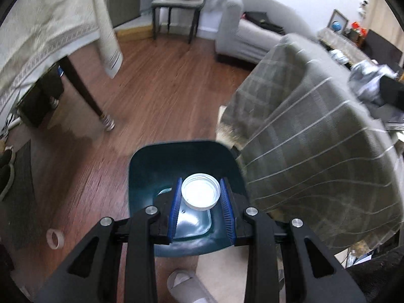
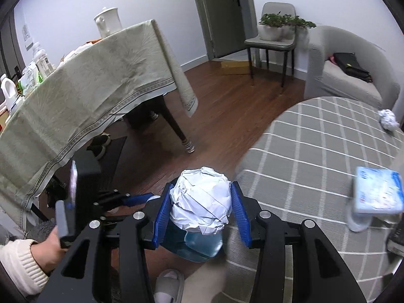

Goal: Collect trash
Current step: 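Carry cap and paper ball over the teal bin and open both tools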

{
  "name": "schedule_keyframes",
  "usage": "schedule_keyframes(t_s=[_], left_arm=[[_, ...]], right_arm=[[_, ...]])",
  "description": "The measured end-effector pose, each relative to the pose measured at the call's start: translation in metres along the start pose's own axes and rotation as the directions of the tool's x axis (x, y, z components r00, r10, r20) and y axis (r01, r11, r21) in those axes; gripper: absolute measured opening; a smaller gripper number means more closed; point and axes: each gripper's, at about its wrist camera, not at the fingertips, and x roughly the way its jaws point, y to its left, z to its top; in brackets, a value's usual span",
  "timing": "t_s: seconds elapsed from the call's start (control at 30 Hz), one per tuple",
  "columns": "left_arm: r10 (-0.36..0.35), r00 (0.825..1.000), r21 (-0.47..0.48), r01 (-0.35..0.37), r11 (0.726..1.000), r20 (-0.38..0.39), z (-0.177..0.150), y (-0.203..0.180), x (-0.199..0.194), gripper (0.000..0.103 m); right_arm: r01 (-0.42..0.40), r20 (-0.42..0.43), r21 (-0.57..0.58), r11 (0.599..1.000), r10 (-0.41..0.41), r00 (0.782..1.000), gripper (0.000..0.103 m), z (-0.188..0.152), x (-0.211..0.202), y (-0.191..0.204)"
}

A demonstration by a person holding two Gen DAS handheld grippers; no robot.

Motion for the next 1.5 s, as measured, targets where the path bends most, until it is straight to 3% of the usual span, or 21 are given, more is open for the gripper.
schedule_keyframes(t_s=[0.3,0.63,0.77,1.17,1.3,1.5], left_arm=[[0.007,0.997,-0.031,-0.010,0.999,-0.082,-0.009,0.027,0.022,0.033],[0.030,0.978,-0.066,-0.045,0.997,-0.208,-0.033,0.057,0.061,0.033],[0.035,0.984,-0.071,-0.048,0.996,-0.177,-0.033,0.062,0.054,0.043],[0.024,0.999,-0.084,-0.026,0.996,-0.025,-0.013,0.071,0.002,0.043],[0.023,0.999,-0.084,-0.020,0.996,0.025,-0.007,0.066,-0.015,0.040],[0.004,0.995,-0.058,0.002,0.998,0.097,0.006,0.052,-0.040,0.026]], right_arm=[[-0.041,-0.064,-0.013,0.999,0.040,0.997,0.047,0.005,0.039,0.026],[-0.039,-0.146,0.000,0.999,0.039,0.989,0.047,0.004,0.078,0.040],[-0.044,-0.164,-0.002,0.999,0.043,0.985,0.047,-0.001,0.090,0.041],[-0.018,-0.278,0.022,1.000,0.023,0.960,0.047,-0.029,0.139,0.034],[-0.002,-0.325,0.023,1.000,0.009,0.946,0.047,-0.045,0.157,0.028],[0.012,-0.379,0.013,1.000,-0.006,0.925,0.047,-0.066,0.177,0.024]])
